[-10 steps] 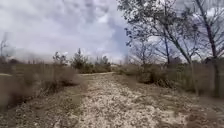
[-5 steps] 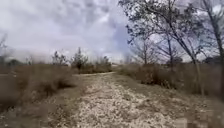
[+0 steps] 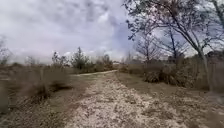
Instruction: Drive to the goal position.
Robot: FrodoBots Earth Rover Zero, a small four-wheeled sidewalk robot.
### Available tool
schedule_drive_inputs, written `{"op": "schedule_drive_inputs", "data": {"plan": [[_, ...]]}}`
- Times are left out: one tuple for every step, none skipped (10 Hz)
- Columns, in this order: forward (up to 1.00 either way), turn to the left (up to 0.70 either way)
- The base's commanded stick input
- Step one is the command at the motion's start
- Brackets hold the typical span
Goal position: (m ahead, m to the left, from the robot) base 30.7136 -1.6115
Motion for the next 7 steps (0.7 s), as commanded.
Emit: {"op": "schedule_drive_inputs", "data": {"plan": [[0.5, 0.0], [0.5, 0.0], [0.5, 0.0], [0.5, 0.0], [0.5, 0.0], [0.5, 0.0], [0.5, 0.0]]}}
